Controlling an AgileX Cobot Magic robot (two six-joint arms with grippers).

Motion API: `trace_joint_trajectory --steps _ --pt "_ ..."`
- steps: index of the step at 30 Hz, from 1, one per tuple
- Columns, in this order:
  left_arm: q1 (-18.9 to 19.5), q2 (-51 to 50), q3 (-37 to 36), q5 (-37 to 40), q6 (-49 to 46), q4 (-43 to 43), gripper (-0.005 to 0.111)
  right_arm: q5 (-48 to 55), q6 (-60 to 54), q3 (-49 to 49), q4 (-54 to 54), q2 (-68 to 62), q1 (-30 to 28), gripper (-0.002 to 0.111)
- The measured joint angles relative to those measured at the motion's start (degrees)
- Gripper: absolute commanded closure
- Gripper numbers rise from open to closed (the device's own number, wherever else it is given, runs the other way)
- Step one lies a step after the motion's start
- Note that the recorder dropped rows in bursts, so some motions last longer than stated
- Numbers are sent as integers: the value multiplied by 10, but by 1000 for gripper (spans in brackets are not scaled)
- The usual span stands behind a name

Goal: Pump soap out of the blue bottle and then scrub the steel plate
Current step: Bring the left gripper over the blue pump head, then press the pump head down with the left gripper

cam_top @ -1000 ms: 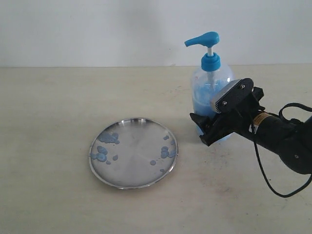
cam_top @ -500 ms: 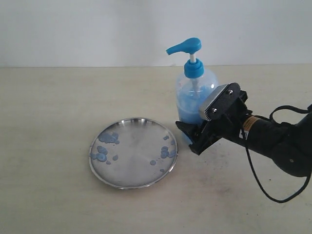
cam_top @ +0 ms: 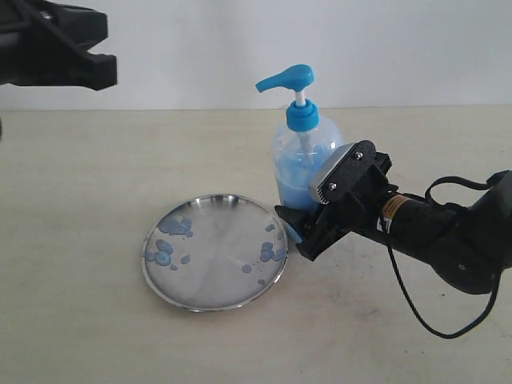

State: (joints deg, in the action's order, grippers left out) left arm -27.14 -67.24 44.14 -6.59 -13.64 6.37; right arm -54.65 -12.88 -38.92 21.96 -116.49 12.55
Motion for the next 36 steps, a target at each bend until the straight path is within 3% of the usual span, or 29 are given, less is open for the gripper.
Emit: trace_joint_trajectory --steps 6,10,11,15,20,26,30,36 --pt "-43 -66 14 -64 54 -98 102 9 -8 0 -2 2 0 108" --pt "-50 -98 14 -178 197 -244 102 10 -22 -1 -2 2 0 108" --pt "-50 -115 15 -239 268 -305 102 11 -26 -1 -2 4 0 108" --pt "-52 -166 16 -313 350 -379 102 15 -32 -1 -3 4 0 108" --pt "-52 -230 43 -316 384 -420 102 20 -44 -1 -4 5 0 108" --pt "-52 -265 148 -307 483 -531 102 28 -49 -3 -6 5 0 108" --pt "-52 -286 157 -276 536 -597 102 32 -49 -5 -7 5 0 108" --pt "-52 -302 162 -269 544 -604 102 35 -49 -5 -16 5 0 108"
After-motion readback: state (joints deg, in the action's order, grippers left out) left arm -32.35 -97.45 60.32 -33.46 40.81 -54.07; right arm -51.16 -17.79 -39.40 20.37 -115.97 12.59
